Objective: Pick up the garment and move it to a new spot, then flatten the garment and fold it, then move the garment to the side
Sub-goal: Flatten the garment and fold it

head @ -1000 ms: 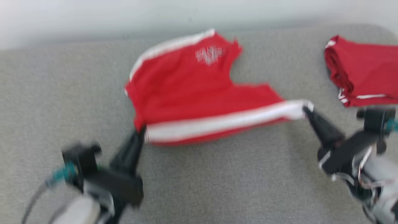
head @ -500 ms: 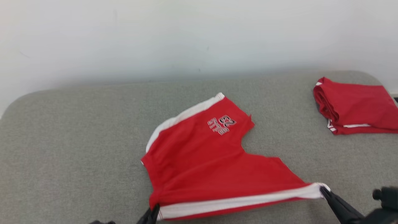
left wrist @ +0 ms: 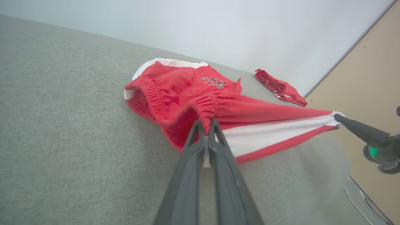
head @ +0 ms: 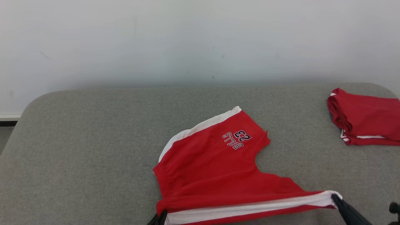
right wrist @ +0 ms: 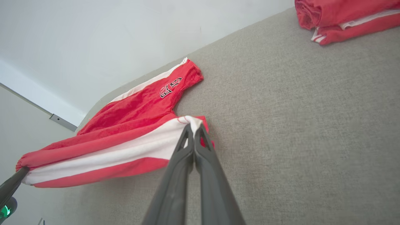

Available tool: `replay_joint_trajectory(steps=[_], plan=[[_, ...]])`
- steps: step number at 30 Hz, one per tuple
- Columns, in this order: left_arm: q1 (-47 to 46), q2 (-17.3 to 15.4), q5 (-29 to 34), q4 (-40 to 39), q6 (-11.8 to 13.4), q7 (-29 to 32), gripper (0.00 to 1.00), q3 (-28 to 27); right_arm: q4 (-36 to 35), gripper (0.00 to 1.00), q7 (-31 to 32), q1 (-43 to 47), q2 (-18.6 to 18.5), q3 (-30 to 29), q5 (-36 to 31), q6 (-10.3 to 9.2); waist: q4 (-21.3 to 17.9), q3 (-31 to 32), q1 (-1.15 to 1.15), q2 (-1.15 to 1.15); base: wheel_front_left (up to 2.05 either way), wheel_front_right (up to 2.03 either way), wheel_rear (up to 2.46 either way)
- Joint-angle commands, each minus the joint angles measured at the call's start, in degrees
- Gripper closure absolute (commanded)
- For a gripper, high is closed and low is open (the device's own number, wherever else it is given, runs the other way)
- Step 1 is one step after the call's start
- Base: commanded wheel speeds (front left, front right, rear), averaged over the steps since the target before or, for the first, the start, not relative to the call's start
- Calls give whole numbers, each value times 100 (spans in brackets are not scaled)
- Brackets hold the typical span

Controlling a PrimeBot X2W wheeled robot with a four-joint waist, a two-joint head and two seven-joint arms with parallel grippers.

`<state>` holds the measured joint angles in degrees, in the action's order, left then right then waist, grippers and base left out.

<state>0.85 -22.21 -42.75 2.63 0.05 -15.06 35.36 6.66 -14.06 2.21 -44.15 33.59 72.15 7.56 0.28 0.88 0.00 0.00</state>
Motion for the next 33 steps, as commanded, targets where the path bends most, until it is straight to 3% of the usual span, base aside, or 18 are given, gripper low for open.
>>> replay_joint_trajectory(steps=[1, 7, 14, 22, 33], plan=[[-142, 23, 57, 4, -4, -11, 100, -62, -35, 100, 77, -144, 40, -152, -118, -13, 49, -24, 0, 0, 0, 0, 0], [-630, 143, 189, 184, -159, 24, 100, 22, 212, 100, 520, -939, 366, -777, -532, -13, 276, -191, 0, 0, 0, 0, 0], [-1554, 511, 141, 802, -414, 53, 100, 8, 1091, 100, 1094, -2491, 1012, -950, -1215, -13, 676, -651, 0, 0, 0, 0, 0], [-2659, 1005, 175, 1833, -632, 15, 100, 62, 2786, 100, 1388, -4293, 1640, -700, -1993, -13, 1008, -1196, 0, 0, 0, 0, 0], [-3584, 1473, 279, 2942, -749, -13, 100, 7, 4544, 100, 990, -5666, 2124, -178, -2546, -13, 1202, -1649, 0, 0, 0, 0, 0]])
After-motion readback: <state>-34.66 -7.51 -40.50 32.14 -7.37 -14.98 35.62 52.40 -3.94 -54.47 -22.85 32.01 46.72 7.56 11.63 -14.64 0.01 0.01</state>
